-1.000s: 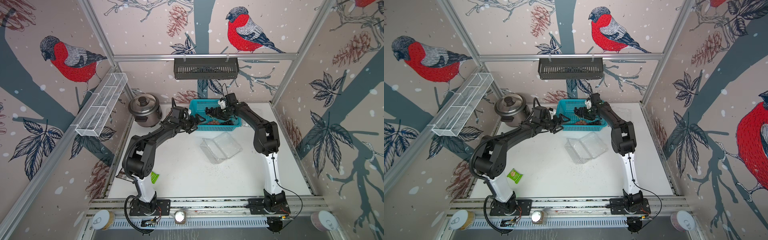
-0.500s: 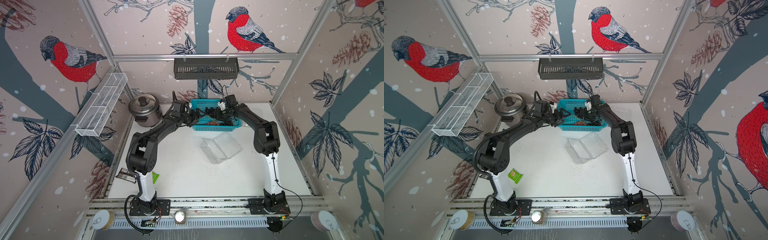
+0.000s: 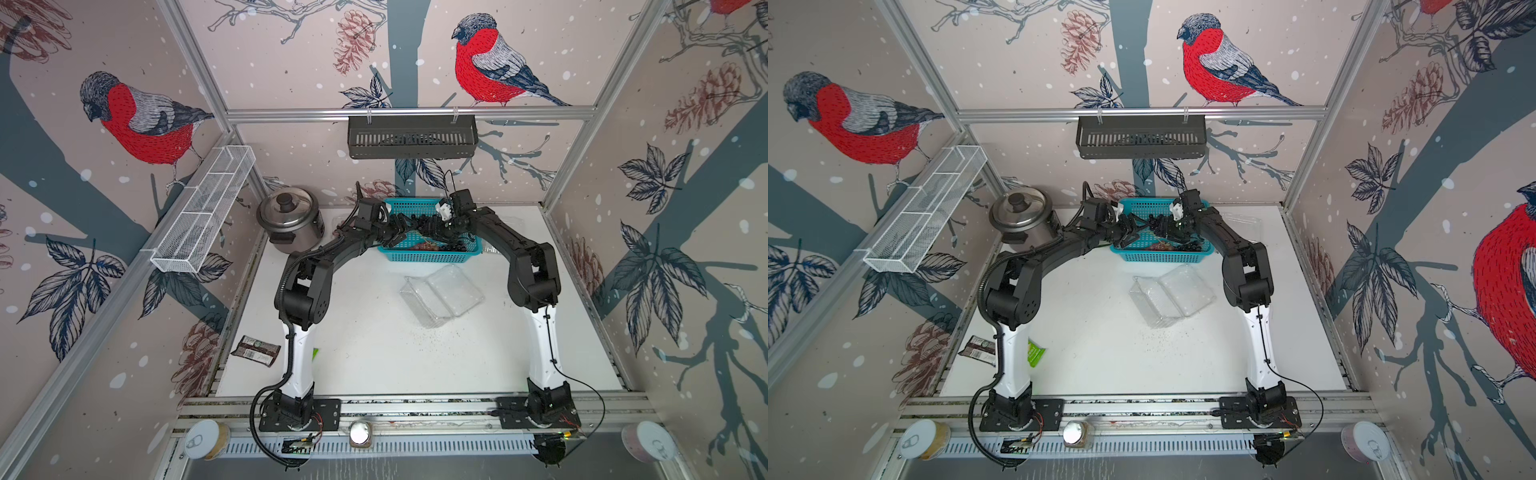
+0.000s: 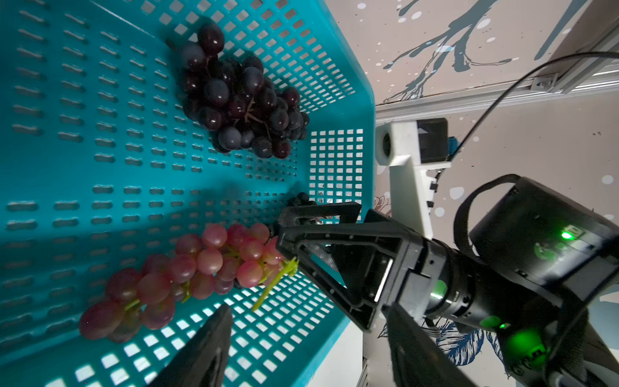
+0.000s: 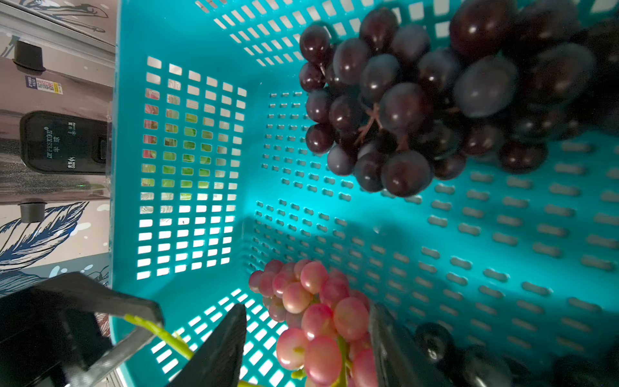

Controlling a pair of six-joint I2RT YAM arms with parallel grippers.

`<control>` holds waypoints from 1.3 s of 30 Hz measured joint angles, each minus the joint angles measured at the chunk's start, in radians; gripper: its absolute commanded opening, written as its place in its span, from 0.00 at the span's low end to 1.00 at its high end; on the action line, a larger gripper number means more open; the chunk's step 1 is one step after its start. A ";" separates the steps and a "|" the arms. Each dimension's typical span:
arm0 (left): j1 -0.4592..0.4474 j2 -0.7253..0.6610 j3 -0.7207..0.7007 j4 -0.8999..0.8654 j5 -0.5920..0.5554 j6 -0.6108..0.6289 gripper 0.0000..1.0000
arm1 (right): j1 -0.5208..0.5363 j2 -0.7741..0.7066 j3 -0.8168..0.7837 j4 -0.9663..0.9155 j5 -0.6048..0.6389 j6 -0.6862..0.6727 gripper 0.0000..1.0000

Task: Pack grapes into containers
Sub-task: Pick up the grape from the basket.

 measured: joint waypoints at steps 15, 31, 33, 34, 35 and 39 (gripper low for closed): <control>-0.013 0.087 0.046 0.040 -0.018 -0.029 0.29 | -0.004 0.000 -0.017 0.018 -0.019 0.000 0.60; -0.021 0.098 0.079 0.060 -0.017 -0.048 0.00 | -0.013 -0.002 -0.026 0.023 -0.022 0.000 0.61; -0.022 0.088 0.088 0.051 -0.017 -0.046 0.00 | -0.014 -0.008 -0.033 0.022 -0.022 0.000 0.65; -0.023 0.080 0.095 0.047 -0.017 -0.040 0.00 | -0.015 -0.013 -0.034 0.022 -0.022 0.000 0.67; -0.023 0.073 0.102 0.043 -0.017 -0.031 0.00 | -0.018 -0.021 -0.036 0.023 -0.022 0.000 0.69; -0.023 0.050 0.137 0.024 -0.017 -0.001 0.00 | -0.034 -0.054 -0.042 0.026 -0.021 0.000 0.75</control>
